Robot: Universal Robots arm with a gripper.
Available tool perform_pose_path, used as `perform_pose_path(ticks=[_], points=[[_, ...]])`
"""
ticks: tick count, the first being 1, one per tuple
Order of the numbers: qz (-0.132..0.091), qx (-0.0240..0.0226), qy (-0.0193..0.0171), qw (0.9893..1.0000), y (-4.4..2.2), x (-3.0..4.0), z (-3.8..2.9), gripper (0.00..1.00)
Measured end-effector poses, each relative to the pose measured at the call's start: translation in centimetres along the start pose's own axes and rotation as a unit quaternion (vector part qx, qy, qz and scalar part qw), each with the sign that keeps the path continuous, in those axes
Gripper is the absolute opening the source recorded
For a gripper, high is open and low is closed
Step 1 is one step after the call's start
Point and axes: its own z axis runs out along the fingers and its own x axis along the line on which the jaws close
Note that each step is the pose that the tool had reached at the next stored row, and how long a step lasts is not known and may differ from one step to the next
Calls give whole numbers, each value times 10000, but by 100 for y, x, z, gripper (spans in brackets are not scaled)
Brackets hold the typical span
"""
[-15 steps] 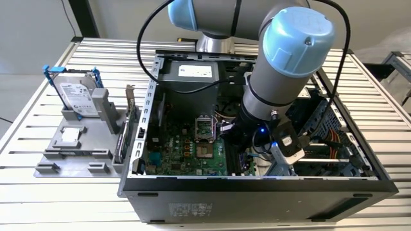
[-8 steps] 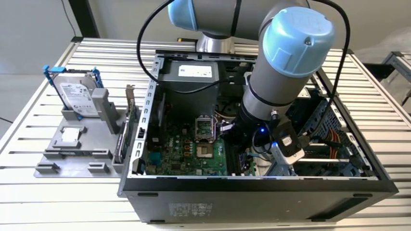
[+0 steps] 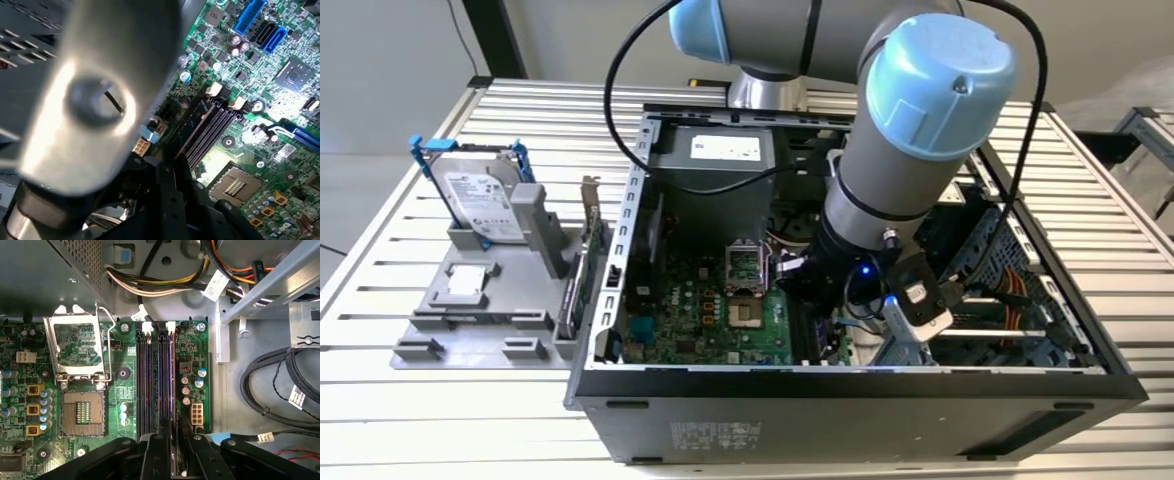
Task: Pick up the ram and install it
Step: 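Insert the ram into the slot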
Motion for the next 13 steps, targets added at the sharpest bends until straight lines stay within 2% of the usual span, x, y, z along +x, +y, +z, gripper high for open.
perform_pose_path(ticks=[2,10,13], points=[[0,0,1,10000,8,2,-69,100],[1,15,1,10000,47,7,-435,100],[1,14,0,10000,55,8,-506,100]])
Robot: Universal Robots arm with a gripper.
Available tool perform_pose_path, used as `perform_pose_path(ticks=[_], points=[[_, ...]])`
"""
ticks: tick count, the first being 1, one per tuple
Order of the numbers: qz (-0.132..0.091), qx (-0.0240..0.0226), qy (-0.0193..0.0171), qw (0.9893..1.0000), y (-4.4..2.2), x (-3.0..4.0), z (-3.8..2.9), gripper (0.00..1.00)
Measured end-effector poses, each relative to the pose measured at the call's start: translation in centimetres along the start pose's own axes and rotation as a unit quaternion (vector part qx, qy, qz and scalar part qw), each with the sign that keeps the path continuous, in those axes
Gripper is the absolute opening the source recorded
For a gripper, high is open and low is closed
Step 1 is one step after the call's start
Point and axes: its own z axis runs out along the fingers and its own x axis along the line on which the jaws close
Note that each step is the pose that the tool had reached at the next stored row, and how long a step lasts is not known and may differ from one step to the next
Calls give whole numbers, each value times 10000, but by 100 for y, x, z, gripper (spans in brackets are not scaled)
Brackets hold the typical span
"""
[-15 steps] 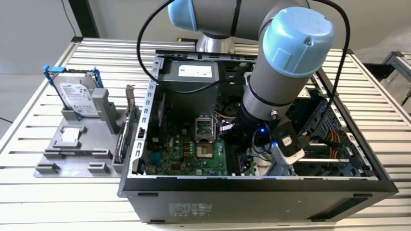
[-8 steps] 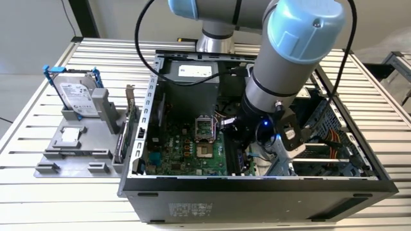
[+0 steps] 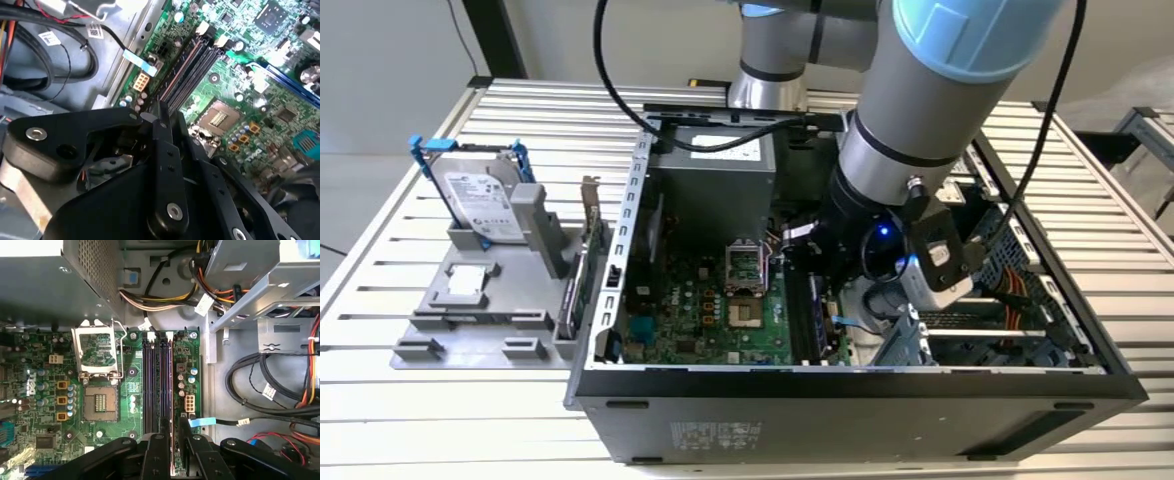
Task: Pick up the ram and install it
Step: 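Insert the ram into the slot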
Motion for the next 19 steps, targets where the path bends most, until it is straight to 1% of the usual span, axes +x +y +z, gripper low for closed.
perform_pose_path(ticks=[1,3,4,13,15,17,19], points=[[0,0,0,10000,1,0,-12,100],[0,-2,-1,10000,2,0,-15,100],[0,-1,-1,10000,2,0,-18,0],[0,0,1,10000,4,1,-34,0],[-13,1,9,10000,4,0,-34,0],[-178,4,27,9998,3,0,-35,0],[-356,6,46,9994,4,0,-35,0]])
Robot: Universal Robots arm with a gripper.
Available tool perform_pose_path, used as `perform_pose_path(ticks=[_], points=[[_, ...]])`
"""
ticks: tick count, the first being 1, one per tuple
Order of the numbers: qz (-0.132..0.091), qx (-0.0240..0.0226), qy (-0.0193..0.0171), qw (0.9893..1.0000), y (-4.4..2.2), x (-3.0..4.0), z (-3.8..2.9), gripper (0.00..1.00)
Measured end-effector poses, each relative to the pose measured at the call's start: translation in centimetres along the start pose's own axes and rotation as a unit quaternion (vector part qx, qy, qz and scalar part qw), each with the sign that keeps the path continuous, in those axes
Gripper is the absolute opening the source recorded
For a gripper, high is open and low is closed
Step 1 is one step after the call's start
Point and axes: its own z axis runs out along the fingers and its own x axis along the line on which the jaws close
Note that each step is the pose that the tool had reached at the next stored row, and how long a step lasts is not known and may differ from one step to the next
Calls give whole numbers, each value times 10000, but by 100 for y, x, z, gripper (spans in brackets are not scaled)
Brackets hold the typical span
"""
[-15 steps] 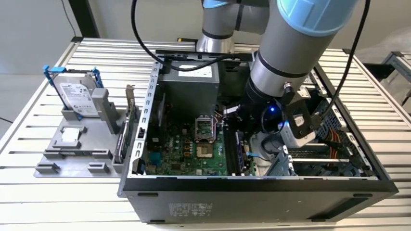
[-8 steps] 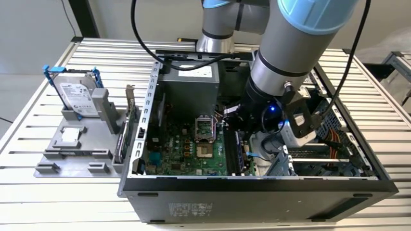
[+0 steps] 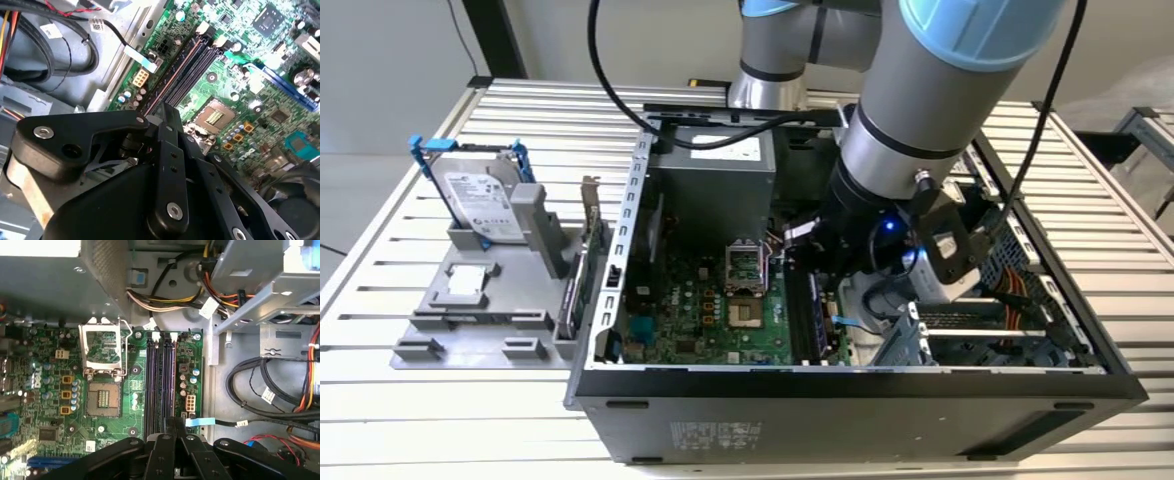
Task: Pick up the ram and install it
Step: 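Insert the ram into the slot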
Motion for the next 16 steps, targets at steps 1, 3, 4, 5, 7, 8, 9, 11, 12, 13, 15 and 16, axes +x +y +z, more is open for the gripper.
perform_pose_path(ticks=[1,3,4,5,7,8,9,11,12,13,15,16], points=[[-95,1,10,10000,0,0,1,0],[-268,3,28,9996,0,0,1,0],[-363,4,39,9993,0,0,0,0],[-455,6,48,9990,0,0,0,0],[-634,8,68,9980,0,0,0,0],[-726,9,77,9973,0,0,1,0],[-815,10,87,9966,0,0,1,0],[-995,12,106,9950,0,0,1,0],[-1088,13,116,9940,0,0,1,0],[-1171,14,125,9930,0,0,1,0],[-1351,17,144,9907,0,0,2,0],[-1445,18,154,9894,1,0,1,0]])
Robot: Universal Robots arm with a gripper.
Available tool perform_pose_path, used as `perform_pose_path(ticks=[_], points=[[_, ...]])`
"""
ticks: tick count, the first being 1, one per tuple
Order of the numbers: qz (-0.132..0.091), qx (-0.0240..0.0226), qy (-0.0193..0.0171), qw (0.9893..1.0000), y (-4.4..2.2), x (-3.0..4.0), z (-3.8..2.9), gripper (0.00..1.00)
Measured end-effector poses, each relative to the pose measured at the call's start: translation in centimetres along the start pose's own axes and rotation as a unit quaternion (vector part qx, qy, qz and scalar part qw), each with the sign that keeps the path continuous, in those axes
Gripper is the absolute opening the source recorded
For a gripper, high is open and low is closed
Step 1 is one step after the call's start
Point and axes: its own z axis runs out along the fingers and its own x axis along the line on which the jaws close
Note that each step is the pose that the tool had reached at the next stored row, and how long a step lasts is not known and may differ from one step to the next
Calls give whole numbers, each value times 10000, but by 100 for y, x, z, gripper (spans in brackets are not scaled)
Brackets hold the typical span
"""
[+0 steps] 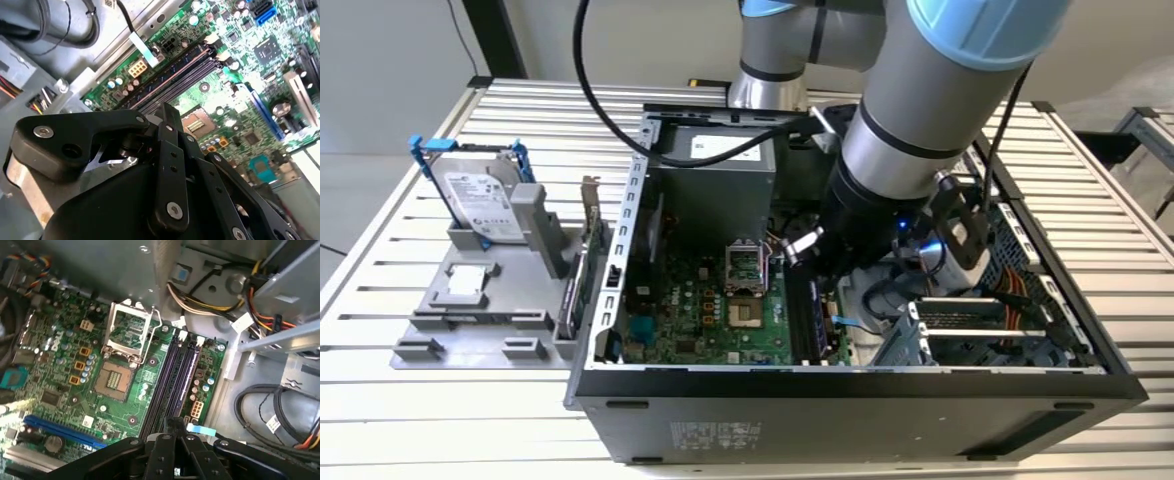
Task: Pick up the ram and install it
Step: 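Press down the ram until it locks into place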
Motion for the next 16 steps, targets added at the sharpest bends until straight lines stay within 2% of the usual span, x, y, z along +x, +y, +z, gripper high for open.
perform_pose_path(ticks=[4,8,12,16], points=[[-341,6,37,9994,1,1,0,0],[-619,12,68,9981,3,4,0,0],[-853,17,93,9963,5,11,1,0],[-1106,20,120,9938,7,15,1,0]])
